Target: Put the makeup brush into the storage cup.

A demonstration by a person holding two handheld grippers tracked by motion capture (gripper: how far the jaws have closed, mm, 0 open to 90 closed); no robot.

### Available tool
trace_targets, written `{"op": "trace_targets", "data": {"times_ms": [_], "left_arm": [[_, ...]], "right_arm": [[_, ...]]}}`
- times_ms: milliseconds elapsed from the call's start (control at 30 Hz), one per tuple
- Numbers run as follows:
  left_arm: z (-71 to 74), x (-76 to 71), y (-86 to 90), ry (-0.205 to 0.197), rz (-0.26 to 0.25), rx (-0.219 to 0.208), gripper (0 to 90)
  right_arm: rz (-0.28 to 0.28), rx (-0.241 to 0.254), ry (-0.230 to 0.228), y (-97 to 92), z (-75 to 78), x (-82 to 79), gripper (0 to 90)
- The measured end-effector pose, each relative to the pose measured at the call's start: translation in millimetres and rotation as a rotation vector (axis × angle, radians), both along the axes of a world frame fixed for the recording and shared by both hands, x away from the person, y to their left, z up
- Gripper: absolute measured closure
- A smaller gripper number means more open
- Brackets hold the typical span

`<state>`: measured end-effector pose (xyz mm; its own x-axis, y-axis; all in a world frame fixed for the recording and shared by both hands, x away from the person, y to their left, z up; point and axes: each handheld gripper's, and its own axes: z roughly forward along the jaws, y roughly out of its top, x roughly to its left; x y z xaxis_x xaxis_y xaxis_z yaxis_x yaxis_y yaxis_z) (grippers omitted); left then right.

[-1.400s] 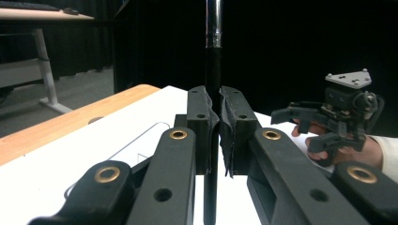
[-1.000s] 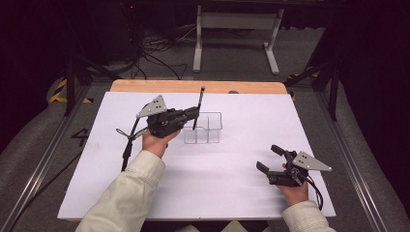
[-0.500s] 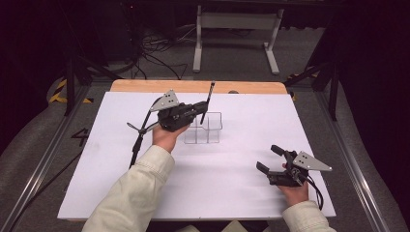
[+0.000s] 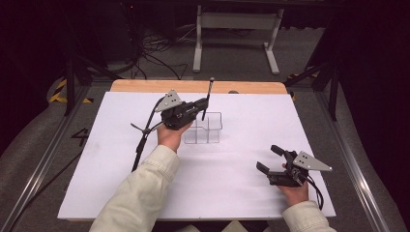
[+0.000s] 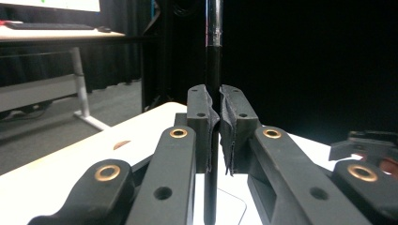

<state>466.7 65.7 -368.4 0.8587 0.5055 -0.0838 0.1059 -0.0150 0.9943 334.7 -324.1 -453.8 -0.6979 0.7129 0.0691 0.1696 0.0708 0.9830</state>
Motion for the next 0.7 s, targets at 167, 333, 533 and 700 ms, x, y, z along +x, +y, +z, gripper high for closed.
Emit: {"op": "trace_targets", "data": {"times_ms": [167, 333, 533, 700], "left_arm": [[-5.3, -0.5, -2.9, -0.007, 0.010, -0.001, 82.9], [-10.5, -0.6, -6.8, -0.018, 0.027, 0.011, 82.9], [-20.1, 1.3, -3.9, -0.023, 0.054, 0.002, 82.9], [-26.2, 2.6, -2.9, -0.013, 0.065, 0.000, 82.9]], "right_arm": [[0.000, 0.004, 0.001, -0.1, 0.0, 0.0, 9.1], [0.001, 0.005, 0.000, 0.1, 0.0, -0.1, 9.2], [0.004, 0.008, 0.002, -0.2, 0.1, -0.1, 9.2], [0.005, 0.010, 0.002, -0.1, 0.2, -0.1, 9.2]]}}
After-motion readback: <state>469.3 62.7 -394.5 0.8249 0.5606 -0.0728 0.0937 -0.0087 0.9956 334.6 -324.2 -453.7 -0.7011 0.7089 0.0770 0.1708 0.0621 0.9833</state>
